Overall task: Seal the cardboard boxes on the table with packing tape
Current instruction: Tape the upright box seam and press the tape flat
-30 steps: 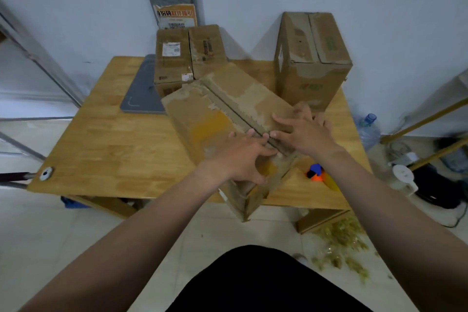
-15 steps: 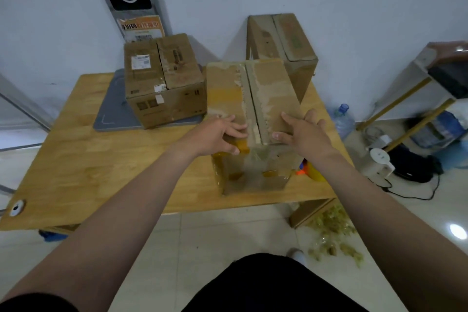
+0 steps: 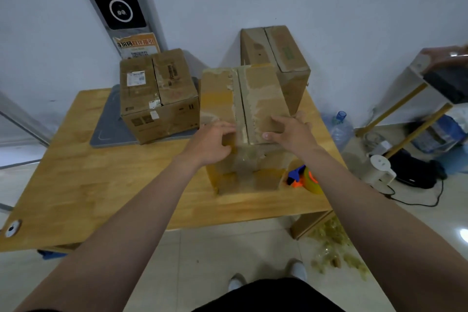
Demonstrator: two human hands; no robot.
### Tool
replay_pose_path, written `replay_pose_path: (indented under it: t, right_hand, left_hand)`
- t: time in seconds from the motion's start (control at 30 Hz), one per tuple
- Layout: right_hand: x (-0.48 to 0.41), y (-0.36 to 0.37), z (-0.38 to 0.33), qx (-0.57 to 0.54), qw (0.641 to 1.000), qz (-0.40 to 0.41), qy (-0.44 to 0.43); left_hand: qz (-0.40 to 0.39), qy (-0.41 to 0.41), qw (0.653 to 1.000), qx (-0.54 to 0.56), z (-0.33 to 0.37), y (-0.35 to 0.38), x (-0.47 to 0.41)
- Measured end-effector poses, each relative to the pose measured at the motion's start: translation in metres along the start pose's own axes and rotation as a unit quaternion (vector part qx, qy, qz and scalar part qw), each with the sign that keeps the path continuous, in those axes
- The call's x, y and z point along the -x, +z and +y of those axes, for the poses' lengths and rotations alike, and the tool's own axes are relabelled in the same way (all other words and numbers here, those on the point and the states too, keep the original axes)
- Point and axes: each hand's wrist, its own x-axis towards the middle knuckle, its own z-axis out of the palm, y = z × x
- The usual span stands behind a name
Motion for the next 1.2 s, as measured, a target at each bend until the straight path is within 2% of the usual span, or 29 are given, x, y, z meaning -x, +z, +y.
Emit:
replay_pose_path:
  t: [0.1, 0.17, 0.2, 0.27, 0.4, 0.53, 0.67, 0.9, 1.1, 1.2]
  right_hand:
    - [0.000, -0.006, 0.024, -0.099, 0.991, 0.092, -0.024]
    - [0.000, -0.008, 0.047, -0.140, 0.978, 0.158, -0.002]
    - [0.000, -0.008, 0.061, -0.147, 0.975, 0.163, 0.021]
    - [-0.004, -0.004, 0.094, -0.128, 0.981, 0.124, 0.074]
    - [-0.015, 0.010, 0.160, -0.062, 0.983, -0.007, 0.174]
    - [-0.023, 0.019, 0.202, -0.041, 0.968, -0.060, 0.240]
    - [-0.037, 0.033, 0.238, -0.033, 0.967, -0.096, 0.232]
    - [-0.083, 0.069, 0.266, 0.008, 0.968, -0.166, 0.187]
    - [-0.100, 0.086, 0.280, 0.044, 0.970, -0.176, 0.163]
    - [-0.103, 0.078, 0.285, 0.028, 0.963, -0.211, 0.162]
  left_hand:
    - [0.069, 0.040, 0.997, -0.013, 0.031, 0.004, -0.002]
    - [0.076, 0.071, 0.994, -0.012, 0.054, 0.012, -0.014]
    - [0.066, 0.075, 0.995, -0.006, 0.065, 0.017, -0.021]
    - [0.054, 0.069, 0.996, -0.032, 0.084, 0.032, -0.039]
    - [0.031, 0.047, 0.995, -0.086, 0.116, 0.062, -0.074]
    - [0.010, -0.005, 0.992, -0.123, 0.140, 0.088, -0.100]
    - [-0.005, -0.069, 0.977, -0.202, 0.153, 0.106, -0.117]
    - [0.005, -0.155, 0.961, -0.229, 0.165, 0.116, -0.137]
    - [0.092, -0.170, 0.944, -0.267, 0.166, 0.125, -0.144]
    - [0.113, -0.181, 0.934, -0.286, 0.166, 0.130, -0.148]
